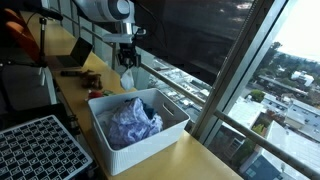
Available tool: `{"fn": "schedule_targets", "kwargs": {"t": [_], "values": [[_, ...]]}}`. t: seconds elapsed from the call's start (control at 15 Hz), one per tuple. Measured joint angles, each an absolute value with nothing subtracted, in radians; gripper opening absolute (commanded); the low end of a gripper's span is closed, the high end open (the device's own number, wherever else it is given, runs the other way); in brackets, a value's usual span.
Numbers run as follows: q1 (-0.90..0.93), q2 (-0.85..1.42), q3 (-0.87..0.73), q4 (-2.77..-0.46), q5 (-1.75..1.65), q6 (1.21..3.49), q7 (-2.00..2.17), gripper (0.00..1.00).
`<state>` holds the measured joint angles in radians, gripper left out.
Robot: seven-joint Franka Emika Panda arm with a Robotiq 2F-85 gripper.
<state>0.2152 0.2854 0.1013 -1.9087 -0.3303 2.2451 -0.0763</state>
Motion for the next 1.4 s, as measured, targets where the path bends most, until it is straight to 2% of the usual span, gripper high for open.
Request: {"fn": "schedule_targets", "kwargs": {"t": [0.8,0.87,0.93,1.4], "values": [[0.091,0.221,-0.016,-2.214,-0.337,2.408,0.056,0.0],[0.084,0.211,-0.02,-2.233,-0.339,2.412,0.058,0.25],[0.079,0.203,-0.023,-2.249,-0.342,2.414,0.06,0.27],[0.094,0.151,-0.001,-2.288,-0.351,2.408,0.075,0.76]]}}
